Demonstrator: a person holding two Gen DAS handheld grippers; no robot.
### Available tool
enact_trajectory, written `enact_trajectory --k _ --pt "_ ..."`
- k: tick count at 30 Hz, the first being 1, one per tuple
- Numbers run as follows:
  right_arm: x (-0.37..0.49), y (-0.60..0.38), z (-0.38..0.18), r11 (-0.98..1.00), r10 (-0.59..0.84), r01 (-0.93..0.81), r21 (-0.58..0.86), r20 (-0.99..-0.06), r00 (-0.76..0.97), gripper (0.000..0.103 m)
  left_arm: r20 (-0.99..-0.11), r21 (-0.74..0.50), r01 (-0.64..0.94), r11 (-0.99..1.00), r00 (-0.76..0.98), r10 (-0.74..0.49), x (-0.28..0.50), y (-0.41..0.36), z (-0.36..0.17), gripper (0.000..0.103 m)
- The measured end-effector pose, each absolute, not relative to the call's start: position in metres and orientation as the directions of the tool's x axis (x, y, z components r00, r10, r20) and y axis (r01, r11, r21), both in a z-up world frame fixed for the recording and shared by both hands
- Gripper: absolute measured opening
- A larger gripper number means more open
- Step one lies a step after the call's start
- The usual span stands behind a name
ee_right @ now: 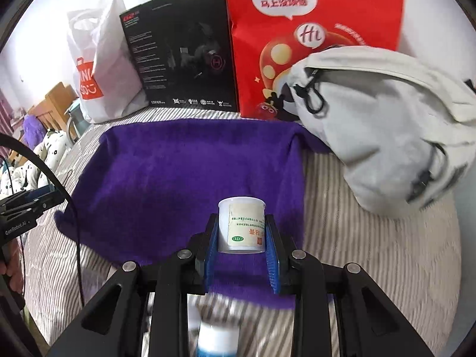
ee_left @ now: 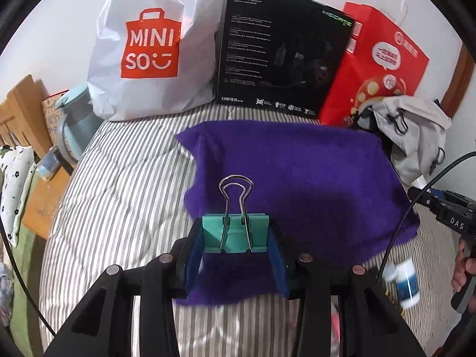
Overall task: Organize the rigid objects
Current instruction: 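Carry the white jar with the right tool onto the purple towel while the left tool carries the clip there, then open the right tool to set the jar on the towel while the left tool releases the clip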
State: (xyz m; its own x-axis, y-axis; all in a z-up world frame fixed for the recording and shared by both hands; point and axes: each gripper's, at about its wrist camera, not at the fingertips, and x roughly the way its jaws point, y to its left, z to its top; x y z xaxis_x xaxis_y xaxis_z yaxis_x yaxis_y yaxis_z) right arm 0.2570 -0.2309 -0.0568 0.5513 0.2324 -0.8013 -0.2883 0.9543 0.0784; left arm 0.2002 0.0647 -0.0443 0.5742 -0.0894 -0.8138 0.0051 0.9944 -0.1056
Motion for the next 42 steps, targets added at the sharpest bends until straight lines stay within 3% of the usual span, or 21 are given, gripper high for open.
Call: enact_trajectory --k 12,25,31,42 --pt "0.337 -0.216 -0.091 0.953 0.197 -0.298 0.05 -0.85 0.488 0.029 -0.835 -0.127 -0.002 0.992 0.54 -0.106 0.26 0.058 -0.07 0.039" --pt "0.365 -0.19 -0.112 0.939 0.147 -0.344 -0.022 -0.877 0.457 0.029 -0.851 -0.122 0.012 0.992 0.513 -0.111 0.298 0.047 -0.084 0.039" --pt "0.358 -0.198 -0.11 0.935 0.151 -0.355 -0.02 -0.881 0.448 0.047 -0.865 -0.116 0.002 0.993 0.492 -0.102 0.314 0.043 -0.095 0.039" --pt "0.302 -0.213 -0.075 0.939 0.183 -0.344 0.004 -0.853 0.489 0.05 -0.879 -0.033 0.006 0.999 0.475 -0.032 0.318 0.029 -0.106 0.039"
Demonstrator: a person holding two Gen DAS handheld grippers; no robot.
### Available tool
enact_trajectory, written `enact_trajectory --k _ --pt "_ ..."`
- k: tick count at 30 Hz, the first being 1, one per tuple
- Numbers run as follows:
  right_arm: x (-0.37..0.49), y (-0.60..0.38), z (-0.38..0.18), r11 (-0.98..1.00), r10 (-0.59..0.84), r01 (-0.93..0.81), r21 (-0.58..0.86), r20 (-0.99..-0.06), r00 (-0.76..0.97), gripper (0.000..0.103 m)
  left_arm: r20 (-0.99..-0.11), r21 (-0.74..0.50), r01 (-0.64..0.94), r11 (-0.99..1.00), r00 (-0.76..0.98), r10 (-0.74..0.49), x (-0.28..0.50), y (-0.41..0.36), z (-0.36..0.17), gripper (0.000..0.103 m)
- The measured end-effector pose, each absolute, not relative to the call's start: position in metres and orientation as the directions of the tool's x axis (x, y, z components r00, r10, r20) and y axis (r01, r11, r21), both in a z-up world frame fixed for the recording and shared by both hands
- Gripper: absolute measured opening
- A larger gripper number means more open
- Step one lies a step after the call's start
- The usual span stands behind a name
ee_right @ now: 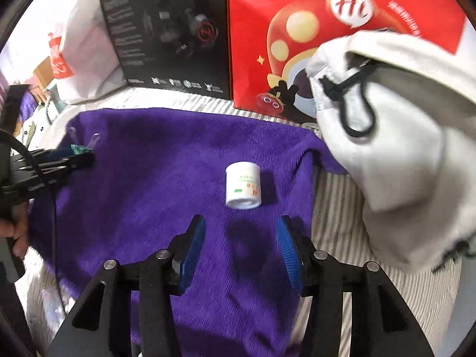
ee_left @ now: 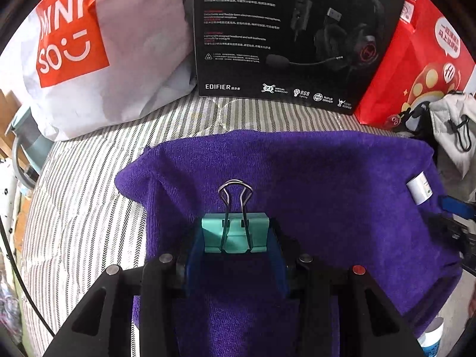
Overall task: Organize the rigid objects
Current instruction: 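Open the right tool to set the jar on the towel while the left tool releases the clip, then grasp the clear bottle of white candies with the left tool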
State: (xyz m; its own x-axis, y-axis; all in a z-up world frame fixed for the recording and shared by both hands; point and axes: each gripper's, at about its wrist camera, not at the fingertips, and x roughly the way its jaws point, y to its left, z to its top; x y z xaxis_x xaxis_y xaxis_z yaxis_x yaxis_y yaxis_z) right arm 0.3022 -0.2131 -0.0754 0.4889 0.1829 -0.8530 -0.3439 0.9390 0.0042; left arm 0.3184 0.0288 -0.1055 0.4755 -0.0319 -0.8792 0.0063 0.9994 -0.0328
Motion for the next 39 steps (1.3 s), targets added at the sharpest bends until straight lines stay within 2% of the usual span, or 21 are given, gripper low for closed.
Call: enact_trajectory --k 5,7,9,11,16,21,30,39 --pt "0.271 -0.221 -0.058 0.935 0.207 -0.355 0.015 -0.835 0.51 0.059 -0.882 0.0 -0.001 1.0 0.472 0.0 0.317 0.02 -0.108 0.043" --pt "0.261 -0.225 -0.054 0.936 0.201 -0.351 0.009 -0.834 0.514 0.059 -0.887 -0.026 0.007 1.0 0.461 -0.026 0.314 0.019 -0.109 0.058" --pt "0.251 -0.231 -0.052 0.939 0.202 -0.343 0.016 -0.833 0.515 0.059 -0.888 -0.022 0.026 0.999 0.458 -0.031 0.309 0.015 -0.11 0.064" --pt "0.242 -0.234 -0.052 0.943 0.205 -0.331 0.026 -0.831 0.517 0.059 -0.888 0.005 0.019 1.0 0.459 -0.005 0.304 0.009 -0.111 0.065" --pt "0.21 -0.251 -0.044 0.953 0.206 -0.3 0.049 -0.829 0.519 0.059 -0.885 -0.058 -0.04 0.997 0.465 -0.033 0.285 0.013 -0.101 0.065" --pt "0.182 -0.267 -0.04 0.957 0.232 -0.272 0.096 -0.819 0.526 0.065 -0.869 -0.074 -0.063 0.995 0.494 -0.033 0.242 0.017 -0.08 0.065" --pt "0.136 -0.293 -0.047 0.947 0.319 -0.211 0.242 -0.795 0.516 0.065 -0.869 -0.099 -0.034 0.994 0.491 -0.07 0.144 -0.005 -0.072 0.065" --pt "0.105 -0.292 -0.045 0.968 0.234 -0.211 0.14 -0.807 0.542 0.065 -0.883 -0.077 -0.029 0.997 0.466 -0.055 0.115 -0.02 -0.101 0.067"
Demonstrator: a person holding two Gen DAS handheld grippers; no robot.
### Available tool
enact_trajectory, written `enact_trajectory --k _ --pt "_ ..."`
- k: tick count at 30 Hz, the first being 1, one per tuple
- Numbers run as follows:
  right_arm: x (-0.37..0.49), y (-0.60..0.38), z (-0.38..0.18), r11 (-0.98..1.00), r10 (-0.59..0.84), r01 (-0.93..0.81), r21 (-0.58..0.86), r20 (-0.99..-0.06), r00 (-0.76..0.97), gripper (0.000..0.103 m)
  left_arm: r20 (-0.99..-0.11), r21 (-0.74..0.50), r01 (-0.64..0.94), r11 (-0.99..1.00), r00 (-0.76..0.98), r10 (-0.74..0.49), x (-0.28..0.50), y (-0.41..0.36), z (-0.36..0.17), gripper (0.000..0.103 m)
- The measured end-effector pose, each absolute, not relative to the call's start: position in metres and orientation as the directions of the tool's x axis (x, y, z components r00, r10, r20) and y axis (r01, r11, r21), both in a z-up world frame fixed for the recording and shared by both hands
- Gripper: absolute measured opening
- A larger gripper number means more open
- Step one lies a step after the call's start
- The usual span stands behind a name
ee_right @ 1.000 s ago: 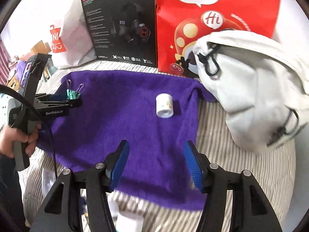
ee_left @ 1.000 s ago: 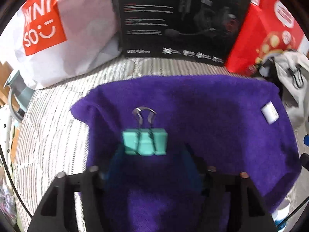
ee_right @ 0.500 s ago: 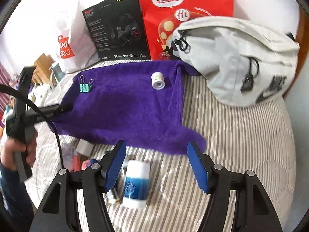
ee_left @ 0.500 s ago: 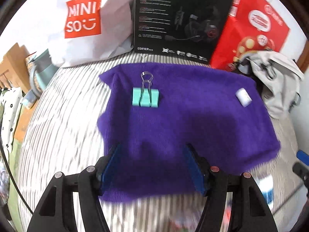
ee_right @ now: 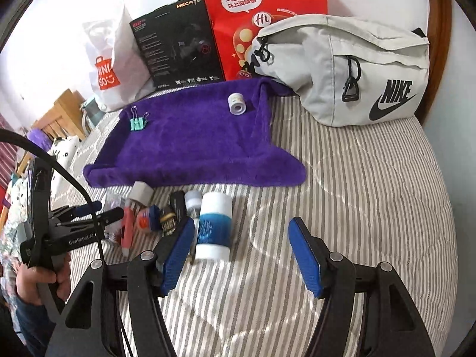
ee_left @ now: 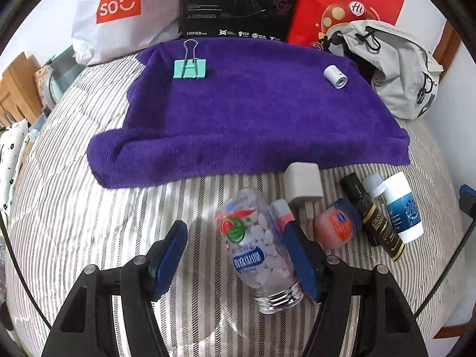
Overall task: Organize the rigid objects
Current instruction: 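Grasp the clear bottle of white candies with the left tool, then grasp the blue-and-white container with the right tool while the left tool holds the bottle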
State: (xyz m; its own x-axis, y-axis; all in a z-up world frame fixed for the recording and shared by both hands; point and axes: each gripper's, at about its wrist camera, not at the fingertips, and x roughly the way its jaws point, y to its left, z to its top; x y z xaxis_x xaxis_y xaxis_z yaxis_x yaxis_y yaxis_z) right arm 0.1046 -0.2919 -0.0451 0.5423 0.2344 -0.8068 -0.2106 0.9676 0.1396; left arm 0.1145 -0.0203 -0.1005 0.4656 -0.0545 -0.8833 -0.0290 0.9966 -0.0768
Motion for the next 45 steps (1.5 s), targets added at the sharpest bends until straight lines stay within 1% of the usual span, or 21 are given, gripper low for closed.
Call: enact_trajectory --k 4,8,12,14,16,17,18,19,24,29,32,35,37,38,40,42,45 --pt "0.099 -0.29 -0.051 0.969 0.227 -0.207 0.135 -0.815 0.533 0.065 -0.893 0.004 -0.019 1.0 0.45 0.012 0.105 -0.019 -0.107 0.067" --pt "0.1 -0.285 -0.057 0.968 0.23 -0.209 0.138 -0.822 0.52 0.065 -0.889 -0.004 -0.023 1.0 0.459 0.007 0.098 -0.014 -0.113 0.067" --pt "0.103 -0.275 -0.065 0.97 0.202 -0.22 0.1 -0.834 0.513 0.065 -0.878 0.031 -0.011 0.999 0.477 0.032 0.099 -0.021 -0.116 0.067" --pt "0.105 -0.273 -0.07 0.97 0.208 -0.219 0.108 -0.834 0.512 0.065 -0.875 0.027 -0.012 1.0 0.483 0.03 0.101 -0.022 -0.116 0.067" --pt "0.11 -0.273 -0.075 0.969 0.222 -0.207 0.132 -0.832 0.508 0.065 -0.873 0.019 -0.017 1.0 0.488 0.025 0.102 -0.022 -0.116 0.063" --pt "0.112 -0.272 -0.078 0.97 0.223 -0.197 0.14 -0.837 0.501 0.065 -0.87 0.018 -0.014 1.0 0.492 0.022 0.101 -0.023 -0.116 0.06" --pt "0.115 -0.271 -0.081 0.971 0.222 -0.192 0.143 -0.841 0.494 0.065 -0.869 0.011 -0.005 1.0 0.495 0.012 0.101 -0.024 -0.115 0.047" --pt "0.117 -0.269 -0.085 0.971 0.219 -0.191 0.141 -0.844 0.489 0.065 -0.868 0.005 -0.002 1.0 0.497 0.005 0.102 -0.025 -0.114 0.04" --pt "0.128 -0.262 -0.099 0.973 0.211 -0.185 0.139 -0.86 0.464 0.065 -0.866 0.004 0.007 1.0 0.499 0.0 0.102 -0.025 -0.114 0.04" --pt "0.138 -0.252 -0.113 0.977 0.175 -0.192 0.097 -0.877 0.448 0.065 -0.869 0.009 0.016 1.0 0.495 0.0 0.1 -0.025 -0.114 0.04" --pt "0.142 -0.247 -0.119 0.974 0.186 -0.199 0.106 -0.874 0.448 0.065 -0.869 0.011 0.018 1.0 0.495 0.0 0.101 -0.025 -0.115 0.041" --pt "0.142 -0.243 -0.122 0.975 0.153 -0.215 0.055 -0.869 0.47 0.064 -0.871 0.01 0.027 1.0 0.491 -0.004 0.102 -0.026 -0.115 0.041" --pt "0.141 -0.244 -0.122 0.975 0.139 -0.221 0.034 -0.866 0.48 0.058 -0.872 0.01 0.03 0.999 0.49 -0.006 0.102 -0.026 -0.115 0.041" --pt "0.141 -0.247 -0.121 0.974 0.147 -0.222 0.043 -0.864 0.481 0.056 -0.872 0.008 0.031 0.999 0.49 -0.008 0.102 -0.026 -0.115 0.041" --pt "0.142 -0.253 -0.12 0.976 0.159 -0.21 0.063 -0.865 0.477 0.047 -0.871 0.007 0.031 1.0 0.491 -0.009 0.102 -0.026 -0.115 0.041" --pt "0.143 -0.253 -0.121 0.977 0.151 -0.208 0.055 -0.864 0.48 0.046 -0.871 0.006 0.034 0.999 0.491 -0.012 0.102 -0.026 -0.115 0.041" --pt "0.143 -0.243 -0.123 0.975 0.098 -0.224 -0.018 -0.862 0.498 0.046 -0.868 0.009 0.029 1.0 0.496 -0.007 0.103 -0.026 -0.116 0.042"
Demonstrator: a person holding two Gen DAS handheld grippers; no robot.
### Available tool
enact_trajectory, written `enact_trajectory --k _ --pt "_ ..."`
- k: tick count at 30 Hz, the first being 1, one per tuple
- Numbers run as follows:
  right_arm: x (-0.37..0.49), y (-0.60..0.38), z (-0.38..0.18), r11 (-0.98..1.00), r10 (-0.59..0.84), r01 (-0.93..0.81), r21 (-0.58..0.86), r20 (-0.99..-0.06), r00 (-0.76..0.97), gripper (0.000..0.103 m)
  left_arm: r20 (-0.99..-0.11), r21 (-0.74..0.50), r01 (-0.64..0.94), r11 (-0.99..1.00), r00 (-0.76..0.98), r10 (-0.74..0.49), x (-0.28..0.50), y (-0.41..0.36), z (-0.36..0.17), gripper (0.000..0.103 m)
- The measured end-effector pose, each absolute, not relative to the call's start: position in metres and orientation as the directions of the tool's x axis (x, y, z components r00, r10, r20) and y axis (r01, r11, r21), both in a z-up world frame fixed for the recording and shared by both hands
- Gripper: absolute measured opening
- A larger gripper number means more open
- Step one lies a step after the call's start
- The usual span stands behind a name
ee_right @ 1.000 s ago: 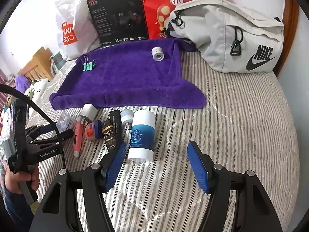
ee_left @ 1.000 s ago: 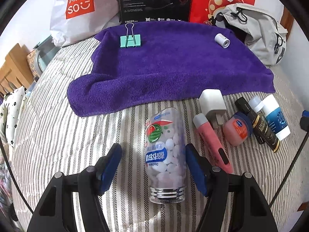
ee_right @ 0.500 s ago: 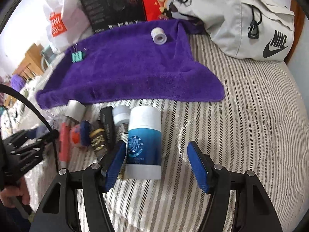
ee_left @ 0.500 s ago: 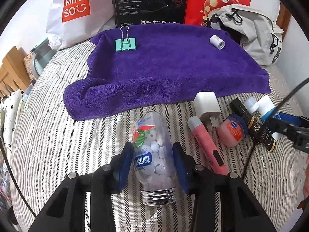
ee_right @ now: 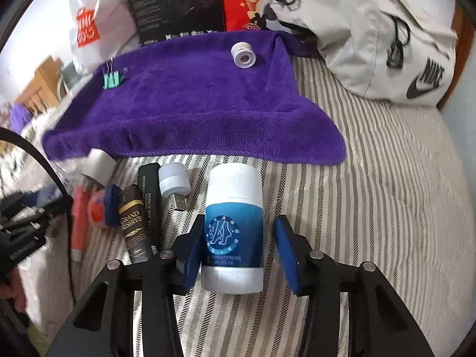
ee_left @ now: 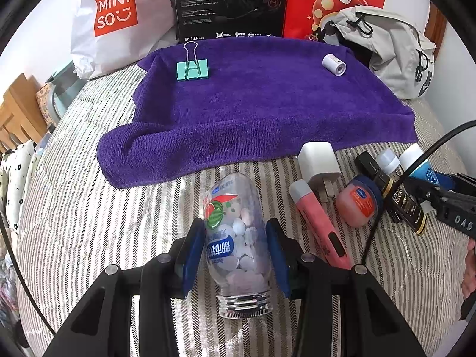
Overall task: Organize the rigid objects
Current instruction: 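Grasp the blue-and-white container with the right tool while the left tool holds the bottle, then carry the container with the right tool onto the towel while the left tool carries the bottle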
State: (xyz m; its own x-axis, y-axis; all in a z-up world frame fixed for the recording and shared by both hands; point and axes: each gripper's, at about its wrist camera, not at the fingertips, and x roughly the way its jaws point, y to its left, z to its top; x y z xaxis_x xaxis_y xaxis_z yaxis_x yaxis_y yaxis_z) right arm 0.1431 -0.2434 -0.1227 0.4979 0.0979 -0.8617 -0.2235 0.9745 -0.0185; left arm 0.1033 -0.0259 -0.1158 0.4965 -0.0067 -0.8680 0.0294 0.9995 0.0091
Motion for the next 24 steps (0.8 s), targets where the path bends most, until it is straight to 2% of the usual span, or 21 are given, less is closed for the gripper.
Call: enact_trajectory --k 5,7,24 --pt "0.143 -0.245 -0.123 0.976 0.1 -0.219 -0.016 -0.854 0.51 0.044 -0.865 0.01 0.034 0.999 0.501 -0.008 0.104 -0.026 -0.115 0.041" --pt "0.142 -0.247 -0.121 0.975 0.109 -0.222 -0.006 -0.856 0.505 0.036 -0.864 0.005 0.035 0.999 0.504 -0.013 0.104 -0.025 -0.115 0.04" --pt "0.133 -0.267 -0.101 0.966 0.177 -0.253 0.058 -0.86 0.478 0.036 -0.858 -0.121 0.048 0.991 0.497 -0.129 0.099 -0.003 -0.1 0.039"
